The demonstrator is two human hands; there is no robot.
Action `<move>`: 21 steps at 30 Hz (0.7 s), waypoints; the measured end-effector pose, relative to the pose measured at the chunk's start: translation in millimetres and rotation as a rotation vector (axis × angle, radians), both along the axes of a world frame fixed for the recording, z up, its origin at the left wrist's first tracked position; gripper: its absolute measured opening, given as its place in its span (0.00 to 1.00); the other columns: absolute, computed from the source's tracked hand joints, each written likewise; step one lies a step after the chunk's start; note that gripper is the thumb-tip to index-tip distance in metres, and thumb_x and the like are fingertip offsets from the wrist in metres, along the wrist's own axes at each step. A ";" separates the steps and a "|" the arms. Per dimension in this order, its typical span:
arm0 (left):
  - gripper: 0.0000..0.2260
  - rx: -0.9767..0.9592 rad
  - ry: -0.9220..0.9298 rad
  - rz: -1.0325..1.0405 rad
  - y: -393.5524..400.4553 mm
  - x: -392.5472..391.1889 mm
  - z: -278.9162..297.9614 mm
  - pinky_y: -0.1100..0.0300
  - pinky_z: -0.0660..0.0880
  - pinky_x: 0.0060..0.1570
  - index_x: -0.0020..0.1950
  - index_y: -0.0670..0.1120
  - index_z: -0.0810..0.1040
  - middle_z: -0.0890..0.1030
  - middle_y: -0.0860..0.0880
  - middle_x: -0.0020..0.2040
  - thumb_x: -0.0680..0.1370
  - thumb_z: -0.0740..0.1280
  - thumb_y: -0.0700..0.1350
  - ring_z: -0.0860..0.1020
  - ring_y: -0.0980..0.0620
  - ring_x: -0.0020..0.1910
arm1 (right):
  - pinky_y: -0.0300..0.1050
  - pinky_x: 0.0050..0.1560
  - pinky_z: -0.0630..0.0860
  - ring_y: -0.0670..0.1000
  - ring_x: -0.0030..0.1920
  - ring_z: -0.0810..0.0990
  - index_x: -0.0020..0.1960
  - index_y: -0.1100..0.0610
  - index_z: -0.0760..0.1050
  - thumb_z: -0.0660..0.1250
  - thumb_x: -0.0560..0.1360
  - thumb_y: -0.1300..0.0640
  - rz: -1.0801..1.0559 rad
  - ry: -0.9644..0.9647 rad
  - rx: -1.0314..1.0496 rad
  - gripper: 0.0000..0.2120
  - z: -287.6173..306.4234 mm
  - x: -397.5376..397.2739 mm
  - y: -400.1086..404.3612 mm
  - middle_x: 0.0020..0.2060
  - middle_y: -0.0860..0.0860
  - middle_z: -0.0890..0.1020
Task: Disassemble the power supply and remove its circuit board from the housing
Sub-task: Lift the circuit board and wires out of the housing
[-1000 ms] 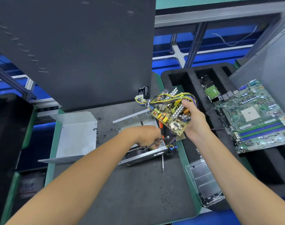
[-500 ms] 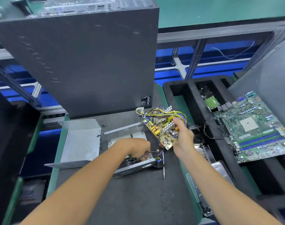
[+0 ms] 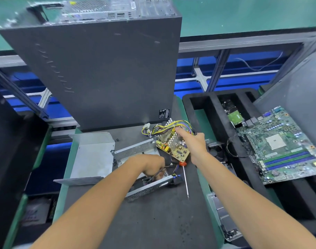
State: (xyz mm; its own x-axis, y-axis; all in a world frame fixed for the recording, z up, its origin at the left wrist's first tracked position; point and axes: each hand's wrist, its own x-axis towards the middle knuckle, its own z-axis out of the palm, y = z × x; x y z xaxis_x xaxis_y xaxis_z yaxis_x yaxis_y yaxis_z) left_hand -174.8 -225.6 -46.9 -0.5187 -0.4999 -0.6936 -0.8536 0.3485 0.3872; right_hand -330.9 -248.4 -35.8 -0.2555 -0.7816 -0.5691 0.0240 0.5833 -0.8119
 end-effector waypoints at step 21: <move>0.06 0.016 0.100 0.181 9.0 7.0 18.2 0.55 0.76 0.45 0.49 0.39 0.80 0.83 0.41 0.51 0.76 0.64 0.34 0.80 0.49 0.41 | 0.44 0.37 0.76 0.57 0.51 0.78 0.64 0.51 0.64 0.56 0.67 0.81 0.398 -0.254 -0.001 0.35 -18.6 -55.4 19.9 0.54 0.58 0.77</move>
State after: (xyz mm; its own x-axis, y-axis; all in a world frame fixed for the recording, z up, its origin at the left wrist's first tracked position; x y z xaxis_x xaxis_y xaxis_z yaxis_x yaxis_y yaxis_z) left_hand -167.8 -216.6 -28.7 -0.4877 -0.5809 -0.6517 -0.8590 0.1860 0.4770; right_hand -386.3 -228.6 -54.5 0.2117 -0.7908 -0.5743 -0.0033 0.5871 -0.8095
